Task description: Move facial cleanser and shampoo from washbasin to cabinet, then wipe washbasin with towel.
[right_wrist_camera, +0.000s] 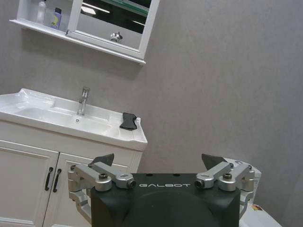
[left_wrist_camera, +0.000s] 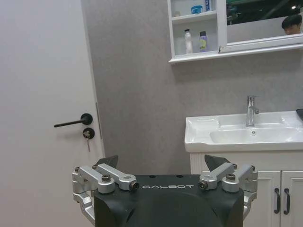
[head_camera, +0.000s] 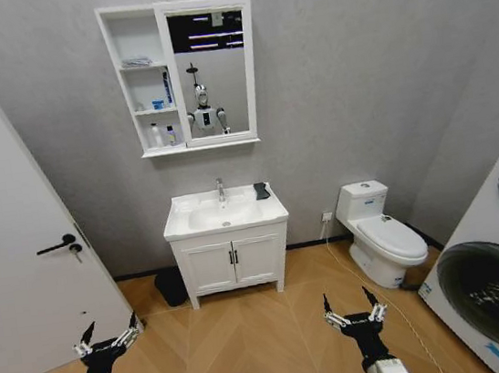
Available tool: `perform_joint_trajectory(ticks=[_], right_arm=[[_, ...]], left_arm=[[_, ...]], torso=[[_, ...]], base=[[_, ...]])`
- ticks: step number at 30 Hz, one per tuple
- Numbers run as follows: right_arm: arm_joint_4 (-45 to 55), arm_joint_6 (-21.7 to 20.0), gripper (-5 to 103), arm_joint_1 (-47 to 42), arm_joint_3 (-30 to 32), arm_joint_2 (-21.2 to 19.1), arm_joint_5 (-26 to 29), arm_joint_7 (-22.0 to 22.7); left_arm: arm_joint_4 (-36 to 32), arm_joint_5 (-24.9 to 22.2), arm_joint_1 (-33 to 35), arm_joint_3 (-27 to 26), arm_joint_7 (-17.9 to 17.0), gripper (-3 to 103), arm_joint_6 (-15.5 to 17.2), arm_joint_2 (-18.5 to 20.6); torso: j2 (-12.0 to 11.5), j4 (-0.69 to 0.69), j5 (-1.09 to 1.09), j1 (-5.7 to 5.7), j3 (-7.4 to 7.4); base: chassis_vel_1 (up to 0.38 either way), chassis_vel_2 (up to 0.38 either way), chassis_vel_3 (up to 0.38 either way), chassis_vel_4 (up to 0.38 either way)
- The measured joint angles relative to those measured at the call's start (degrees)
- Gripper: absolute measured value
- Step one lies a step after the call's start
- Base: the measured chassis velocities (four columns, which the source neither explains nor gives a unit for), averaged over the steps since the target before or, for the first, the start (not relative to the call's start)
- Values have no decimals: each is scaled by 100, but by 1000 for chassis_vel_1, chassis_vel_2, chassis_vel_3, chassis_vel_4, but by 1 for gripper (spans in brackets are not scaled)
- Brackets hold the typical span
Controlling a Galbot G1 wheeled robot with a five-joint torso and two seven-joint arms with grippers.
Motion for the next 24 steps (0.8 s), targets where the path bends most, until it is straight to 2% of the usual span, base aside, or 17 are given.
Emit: perform_joint_trajectory(ticks=[24], right_arm=[[1,-6,100,1,0,0,7,5]], left_arm=[[0,0,0,0,0,100,0,0]], torso=[[0,-1,0,1,0]], base=[[2,10,8,3]])
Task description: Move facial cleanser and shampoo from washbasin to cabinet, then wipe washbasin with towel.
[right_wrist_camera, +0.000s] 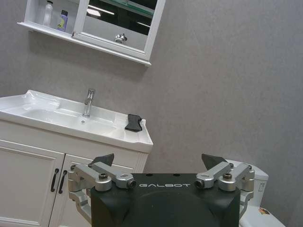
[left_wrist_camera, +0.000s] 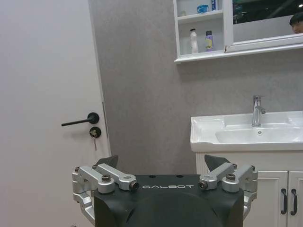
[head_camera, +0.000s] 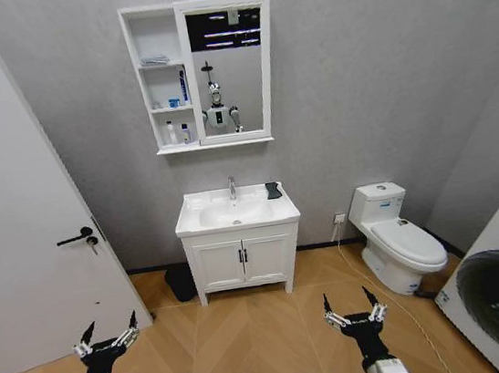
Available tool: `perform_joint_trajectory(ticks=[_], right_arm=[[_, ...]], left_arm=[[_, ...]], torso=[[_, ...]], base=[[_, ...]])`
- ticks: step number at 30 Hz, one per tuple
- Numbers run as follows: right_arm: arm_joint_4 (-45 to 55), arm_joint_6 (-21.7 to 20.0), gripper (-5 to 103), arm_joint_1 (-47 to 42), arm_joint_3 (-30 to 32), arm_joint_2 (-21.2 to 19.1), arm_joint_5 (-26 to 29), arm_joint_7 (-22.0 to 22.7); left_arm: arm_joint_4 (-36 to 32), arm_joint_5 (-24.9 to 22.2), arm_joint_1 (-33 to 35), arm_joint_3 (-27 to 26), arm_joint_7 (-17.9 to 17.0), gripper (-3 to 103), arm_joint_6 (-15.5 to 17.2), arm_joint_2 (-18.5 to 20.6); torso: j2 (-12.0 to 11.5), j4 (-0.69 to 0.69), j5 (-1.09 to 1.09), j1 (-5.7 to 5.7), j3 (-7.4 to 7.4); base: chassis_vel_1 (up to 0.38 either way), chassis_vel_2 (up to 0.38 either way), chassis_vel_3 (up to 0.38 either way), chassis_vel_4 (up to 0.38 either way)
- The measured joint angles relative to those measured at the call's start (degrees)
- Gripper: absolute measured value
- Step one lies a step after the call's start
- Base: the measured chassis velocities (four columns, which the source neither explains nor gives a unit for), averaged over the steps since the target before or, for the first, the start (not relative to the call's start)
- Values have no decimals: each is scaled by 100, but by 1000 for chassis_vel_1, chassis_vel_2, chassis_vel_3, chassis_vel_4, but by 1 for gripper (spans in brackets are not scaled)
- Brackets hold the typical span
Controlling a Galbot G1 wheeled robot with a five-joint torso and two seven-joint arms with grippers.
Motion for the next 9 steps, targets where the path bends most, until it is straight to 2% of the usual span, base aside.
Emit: perform_joint_trajectory(ticks=[9], right_arm=[[0,0,100,0,0,0,0,0]], left_arm=[[0,0,0,0,0,100,0,0]], torso=[[0,0,0,0,0]], base=[[0,0,0,0]])
